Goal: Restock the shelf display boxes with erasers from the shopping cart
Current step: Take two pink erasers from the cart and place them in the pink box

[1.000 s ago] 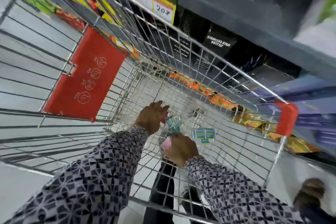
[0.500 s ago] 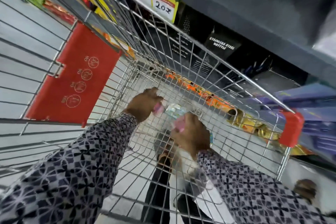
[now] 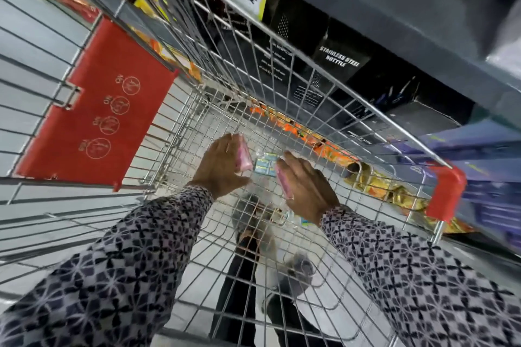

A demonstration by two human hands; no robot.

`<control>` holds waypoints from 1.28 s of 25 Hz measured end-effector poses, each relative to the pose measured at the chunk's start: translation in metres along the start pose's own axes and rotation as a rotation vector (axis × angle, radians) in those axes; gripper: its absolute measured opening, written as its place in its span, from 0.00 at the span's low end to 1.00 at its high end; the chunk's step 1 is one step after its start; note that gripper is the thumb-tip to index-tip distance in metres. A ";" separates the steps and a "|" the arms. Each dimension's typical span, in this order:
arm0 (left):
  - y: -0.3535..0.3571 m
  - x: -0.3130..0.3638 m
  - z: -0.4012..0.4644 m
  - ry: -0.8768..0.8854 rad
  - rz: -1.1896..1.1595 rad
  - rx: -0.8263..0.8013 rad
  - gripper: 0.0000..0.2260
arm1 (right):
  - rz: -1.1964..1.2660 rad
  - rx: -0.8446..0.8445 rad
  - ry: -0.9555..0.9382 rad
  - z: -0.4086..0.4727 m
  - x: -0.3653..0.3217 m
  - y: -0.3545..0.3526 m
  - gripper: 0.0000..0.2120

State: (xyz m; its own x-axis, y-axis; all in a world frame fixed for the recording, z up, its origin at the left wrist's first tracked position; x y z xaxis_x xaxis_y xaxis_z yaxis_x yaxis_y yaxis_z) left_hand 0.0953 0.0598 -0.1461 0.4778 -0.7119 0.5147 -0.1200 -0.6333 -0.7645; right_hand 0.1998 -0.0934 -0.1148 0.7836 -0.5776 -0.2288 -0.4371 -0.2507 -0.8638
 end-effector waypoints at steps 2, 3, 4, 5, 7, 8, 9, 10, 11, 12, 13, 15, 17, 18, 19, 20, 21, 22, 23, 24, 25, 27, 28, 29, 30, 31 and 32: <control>-0.004 0.002 0.006 -0.029 0.019 0.037 0.42 | -0.044 0.009 -0.071 -0.001 -0.007 0.006 0.35; -0.008 0.004 0.005 -0.045 -0.001 0.043 0.39 | -0.040 0.005 -0.092 -0.003 -0.012 0.007 0.35; -0.010 0.005 0.002 -0.059 -0.031 0.033 0.36 | -0.017 0.006 -0.086 -0.003 -0.015 0.005 0.35; -0.017 0.009 -0.004 -0.061 -0.041 0.009 0.34 | 0.029 0.012 -0.053 -0.005 -0.020 -0.005 0.34; -0.038 0.023 -0.018 -0.038 -0.026 -0.079 0.32 | 0.146 0.047 0.043 -0.012 -0.026 -0.035 0.35; -0.058 0.035 -0.028 -0.024 -0.019 -0.105 0.31 | 0.223 0.061 0.083 -0.021 -0.027 -0.057 0.38; -0.082 0.053 -0.042 -0.001 -0.001 -0.126 0.32 | 0.301 0.067 0.094 -0.037 -0.032 -0.082 0.43; -0.115 0.073 -0.055 0.027 0.014 -0.108 0.33 | 0.373 0.085 0.080 -0.057 -0.037 -0.115 0.48; -0.145 0.093 -0.070 0.038 0.020 -0.075 0.36 | 0.426 0.103 0.066 -0.076 -0.039 -0.143 0.50; -0.185 0.122 -0.086 0.061 0.021 -0.031 0.39 | 0.473 0.148 0.047 -0.101 -0.041 -0.185 0.51; -0.216 0.150 -0.104 0.101 0.029 0.012 0.43 | 0.506 0.192 0.033 -0.125 -0.043 -0.218 0.50; -0.302 0.242 -0.148 0.292 0.095 0.175 0.46 | 0.565 0.337 -0.015 -0.193 -0.041 -0.316 0.49; -0.372 0.324 -0.186 0.494 0.134 0.343 0.43 | 0.598 0.481 -0.062 -0.256 -0.032 -0.400 0.48; -0.402 0.365 -0.200 0.562 0.134 0.378 0.42 | 0.595 0.547 -0.066 -0.288 -0.024 -0.443 0.47; -0.430 0.404 -0.211 0.615 0.137 0.398 0.43 | 0.576 0.614 -0.055 -0.319 -0.014 -0.486 0.47; -0.455 0.443 -0.216 0.673 0.157 0.407 0.43 | 0.533 0.683 -0.051 -0.346 -0.005 -0.526 0.48; -0.476 0.475 -0.222 0.717 0.195 0.416 0.44 | 0.485 0.741 -0.044 -0.367 0.003 -0.560 0.48; -0.500 0.510 -0.224 0.761 0.237 0.444 0.46 | 0.446 0.818 -0.031 -0.391 0.013 -0.598 0.48; -0.523 0.546 -0.224 0.796 0.269 0.462 0.47 | 0.414 0.890 -0.009 -0.412 0.025 -0.633 0.48; -0.541 0.573 -0.223 0.822 0.282 0.464 0.49 | 0.402 0.942 0.003 -0.424 0.035 -0.660 0.48; -0.556 0.600 -0.219 0.850 0.305 0.460 0.50 | 0.382 0.985 0.014 -0.431 0.044 -0.686 0.49; -0.579 0.650 -0.203 0.881 0.350 0.423 0.50 | 0.333 1.017 0.064 -0.431 0.065 -0.730 0.49; -0.587 0.671 -0.188 0.883 0.369 0.393 0.48 | 0.292 1.003 0.088 -0.422 0.075 -0.748 0.48; -0.592 0.688 -0.169 0.869 0.386 0.353 0.44 | 0.236 0.971 0.116 -0.407 0.086 -0.763 0.46; -0.595 0.701 -0.148 0.840 0.388 0.311 0.38 | 0.195 0.923 0.150 -0.392 0.094 -0.776 0.42; -0.595 0.710 -0.126 0.798 0.380 0.278 0.31 | 0.178 0.864 0.182 -0.377 0.103 -0.786 0.38; -0.597 0.715 -0.105 0.773 0.343 0.261 0.24 | 0.175 0.801 0.209 -0.364 0.109 -0.792 0.35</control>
State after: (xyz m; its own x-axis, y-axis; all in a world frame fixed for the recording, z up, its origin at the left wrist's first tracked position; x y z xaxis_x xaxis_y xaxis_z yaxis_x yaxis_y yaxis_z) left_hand 0.4175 -0.1033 0.7186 -0.2817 -0.9155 0.2872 0.0988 -0.3254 -0.9404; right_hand 0.4707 -0.2409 0.7075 0.6014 -0.7082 -0.3697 -0.0378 0.4370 -0.8986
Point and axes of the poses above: each hand's wrist, its own z-axis towards the middle knuckle, its own y-axis out of the palm, x = y × z, the point moved 10 cm from there along z, towards the middle knuckle, and after that the axes turned 11 degrees about y, right-handed, at the moved point
